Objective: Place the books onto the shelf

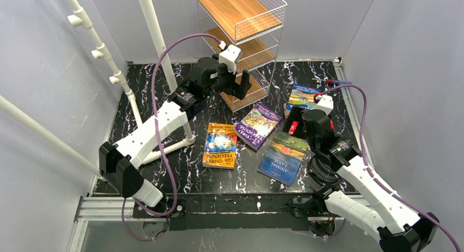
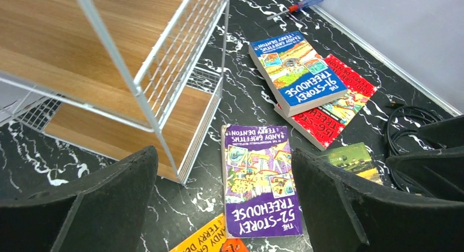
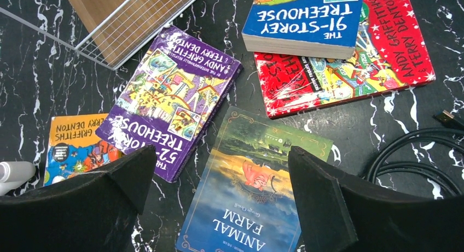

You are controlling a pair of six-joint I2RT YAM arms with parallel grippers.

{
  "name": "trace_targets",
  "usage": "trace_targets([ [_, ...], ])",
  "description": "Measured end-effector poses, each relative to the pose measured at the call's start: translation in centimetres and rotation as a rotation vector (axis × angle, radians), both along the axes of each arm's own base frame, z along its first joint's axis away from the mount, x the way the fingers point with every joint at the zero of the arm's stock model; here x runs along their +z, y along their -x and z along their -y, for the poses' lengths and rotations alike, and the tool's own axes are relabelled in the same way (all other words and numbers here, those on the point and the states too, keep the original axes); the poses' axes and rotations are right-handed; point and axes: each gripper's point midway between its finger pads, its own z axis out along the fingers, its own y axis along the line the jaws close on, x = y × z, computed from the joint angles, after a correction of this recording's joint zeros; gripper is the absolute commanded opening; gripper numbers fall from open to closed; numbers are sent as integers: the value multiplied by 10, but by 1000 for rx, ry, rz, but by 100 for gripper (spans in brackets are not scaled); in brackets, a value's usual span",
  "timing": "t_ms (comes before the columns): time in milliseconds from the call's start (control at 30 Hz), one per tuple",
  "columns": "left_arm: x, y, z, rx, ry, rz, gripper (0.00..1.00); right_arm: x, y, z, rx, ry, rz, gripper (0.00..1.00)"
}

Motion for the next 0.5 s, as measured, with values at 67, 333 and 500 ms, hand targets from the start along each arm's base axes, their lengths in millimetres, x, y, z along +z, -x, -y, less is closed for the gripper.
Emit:
trace_targets([
  [67, -3, -2, 4, -11, -6, 1, 90, -1, 0, -1, 3, -5, -4, 99],
  [333, -3, -26, 18, -34, -8, 44, 89, -5, 0, -5, 17, -8, -23, 99],
  [500, -11, -37, 22, -48, -6, 37, 86, -4, 1, -6, 19, -12, -20, 99],
])
